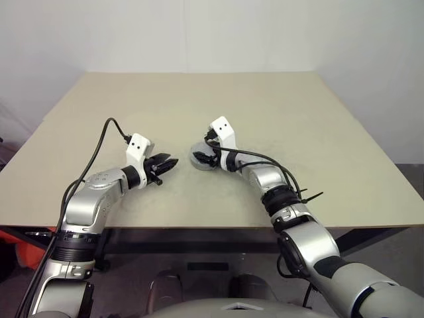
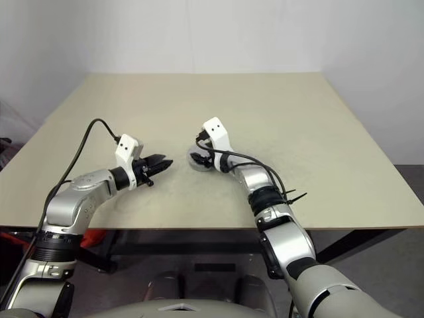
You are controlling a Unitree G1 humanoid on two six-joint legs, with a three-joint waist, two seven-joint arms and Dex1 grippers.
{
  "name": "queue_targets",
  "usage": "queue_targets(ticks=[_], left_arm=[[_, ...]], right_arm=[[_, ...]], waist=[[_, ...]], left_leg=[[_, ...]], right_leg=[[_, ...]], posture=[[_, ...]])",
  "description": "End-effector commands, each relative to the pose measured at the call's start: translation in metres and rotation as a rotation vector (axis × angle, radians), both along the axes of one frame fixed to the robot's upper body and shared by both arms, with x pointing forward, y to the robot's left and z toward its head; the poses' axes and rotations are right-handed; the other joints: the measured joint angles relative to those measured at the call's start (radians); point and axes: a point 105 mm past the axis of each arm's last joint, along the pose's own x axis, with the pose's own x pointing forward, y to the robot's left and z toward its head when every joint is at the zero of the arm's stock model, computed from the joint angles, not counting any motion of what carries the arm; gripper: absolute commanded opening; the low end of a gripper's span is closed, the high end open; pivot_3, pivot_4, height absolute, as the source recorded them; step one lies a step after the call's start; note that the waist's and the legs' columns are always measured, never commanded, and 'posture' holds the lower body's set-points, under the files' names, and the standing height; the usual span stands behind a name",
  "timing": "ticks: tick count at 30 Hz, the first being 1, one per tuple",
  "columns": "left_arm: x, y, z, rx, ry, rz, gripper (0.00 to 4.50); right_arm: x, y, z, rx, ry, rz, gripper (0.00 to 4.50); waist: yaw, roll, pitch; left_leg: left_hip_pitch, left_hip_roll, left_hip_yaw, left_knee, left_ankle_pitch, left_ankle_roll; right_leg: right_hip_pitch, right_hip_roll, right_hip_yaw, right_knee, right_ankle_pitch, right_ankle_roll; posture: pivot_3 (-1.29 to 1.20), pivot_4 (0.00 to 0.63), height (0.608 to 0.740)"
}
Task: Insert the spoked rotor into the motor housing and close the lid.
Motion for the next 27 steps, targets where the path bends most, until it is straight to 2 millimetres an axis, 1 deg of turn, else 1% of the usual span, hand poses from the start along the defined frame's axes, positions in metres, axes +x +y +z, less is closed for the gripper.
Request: queue_targets(ticks=[1, 8, 19, 27], left_arm=[[0.0012, 0.0002, 0.0168, 0.006, -0.063, -0.005, 1.77], [0.0013, 0.0004, 0.0163, 0.007, -0.064, -0.001, 1.77], [-0.0009, -0.0014, 0.0137, 0.006, -0.057, -0.006, 1.77], [-0.0016, -0.0004, 0.0127, 0.012, -0.055, -0.002, 1.77]], right_arm=[[0.0059, -0.001, 0.0088, 0.001, -0.035, -0.015, 2.96], [0.0077, -0.0031, 0.0034, -0.016, -0.025, -0.03, 2.96], [0.0134, -0.0004, 0.0119, 0.034, 0.011, -0.045, 2.96], [0.0128, 0.0013, 0.0077, 0.013, 0.006, -0.049, 2.96]], waist=[[0.0, 0.0, 0.0], [-0.007, 0.0, 0.0], [-0.015, 0.0, 0.0], [-0.018, 0.0, 0.0]], left_leg=[[0.0, 0.0, 0.0, 0.0, 0.0, 0.0], [0.001, 0.0, 0.0, 0.0, 0.0, 0.0], [0.001, 0.0, 0.0, 0.0, 0.001, -0.002], [0.001, 0.0, 0.0, 0.0, 0.001, -0.002]], right_leg=[[0.0, 0.0, 0.0, 0.0, 0.0, 0.0], [0.0, 0.0, 0.0, 0.001, -0.001, 0.002], [0.001, 0.0, 0.0, 0.002, -0.003, 0.005], [0.001, 0.0, 0.0, 0.002, -0.001, 0.002]], posture=[[0.0, 0.0, 0.74], [0.0, 0.0, 0.74], [0.0, 0.0, 0.74], [0.0, 0.0, 0.74]])
